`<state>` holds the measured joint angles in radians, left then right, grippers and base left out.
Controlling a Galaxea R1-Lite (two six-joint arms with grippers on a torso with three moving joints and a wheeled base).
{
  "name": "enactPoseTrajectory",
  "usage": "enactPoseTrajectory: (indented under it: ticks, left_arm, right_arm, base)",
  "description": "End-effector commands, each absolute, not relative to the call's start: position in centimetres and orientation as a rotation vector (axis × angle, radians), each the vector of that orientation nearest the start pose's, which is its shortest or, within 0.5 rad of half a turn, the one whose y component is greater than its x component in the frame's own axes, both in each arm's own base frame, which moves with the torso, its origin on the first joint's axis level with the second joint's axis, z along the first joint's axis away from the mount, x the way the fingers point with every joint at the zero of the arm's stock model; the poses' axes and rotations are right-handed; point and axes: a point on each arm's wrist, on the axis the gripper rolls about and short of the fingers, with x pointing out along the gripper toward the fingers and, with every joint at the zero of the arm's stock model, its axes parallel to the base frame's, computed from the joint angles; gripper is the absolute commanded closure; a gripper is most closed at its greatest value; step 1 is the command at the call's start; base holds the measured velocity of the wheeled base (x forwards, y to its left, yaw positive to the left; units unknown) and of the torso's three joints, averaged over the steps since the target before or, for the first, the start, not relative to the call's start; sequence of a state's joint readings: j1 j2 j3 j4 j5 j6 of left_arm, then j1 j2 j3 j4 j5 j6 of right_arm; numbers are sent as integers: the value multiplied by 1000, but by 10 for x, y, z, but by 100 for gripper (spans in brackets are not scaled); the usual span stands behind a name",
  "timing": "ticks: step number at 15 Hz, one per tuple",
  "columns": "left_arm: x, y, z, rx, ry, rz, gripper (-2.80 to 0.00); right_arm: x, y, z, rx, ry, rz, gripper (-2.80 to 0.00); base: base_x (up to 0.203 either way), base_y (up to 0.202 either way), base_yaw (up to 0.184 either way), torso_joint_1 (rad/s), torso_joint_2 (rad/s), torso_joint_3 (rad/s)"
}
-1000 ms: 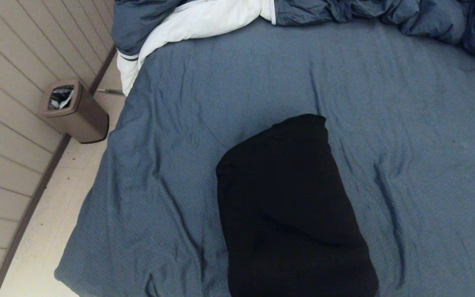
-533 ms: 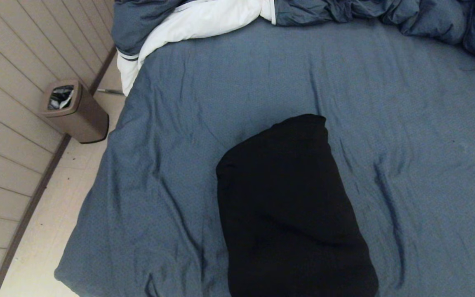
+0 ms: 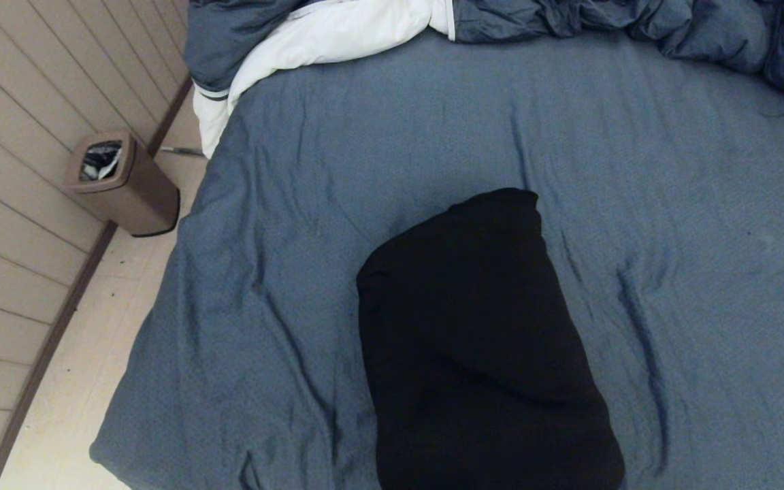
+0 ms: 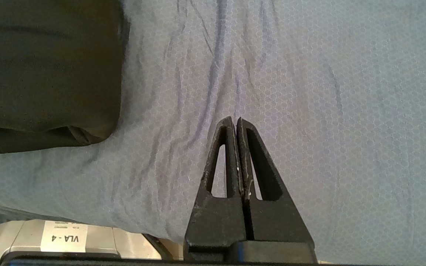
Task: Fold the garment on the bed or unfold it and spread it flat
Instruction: Unfold the black sweatshirt
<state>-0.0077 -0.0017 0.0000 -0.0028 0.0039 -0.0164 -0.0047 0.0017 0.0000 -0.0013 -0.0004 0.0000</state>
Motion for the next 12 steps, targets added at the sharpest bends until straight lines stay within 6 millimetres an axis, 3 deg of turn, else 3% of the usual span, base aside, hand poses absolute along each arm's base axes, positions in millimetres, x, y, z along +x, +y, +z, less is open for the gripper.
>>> enactPoseTrajectory:
  ticks: [1, 12]
  left_arm:
    - [-23, 0, 76, -17, -3, -3, 0]
    - [-23, 0, 76, -28, -3, 1, 0]
  right_arm:
    - [-22, 0, 76, -3, 3, -5, 0]
    - [-22, 0, 76, 18, 4, -15, 0]
  base:
    - [0, 0, 0, 0, 0, 0]
    - [0, 0, 0, 0, 0, 0]
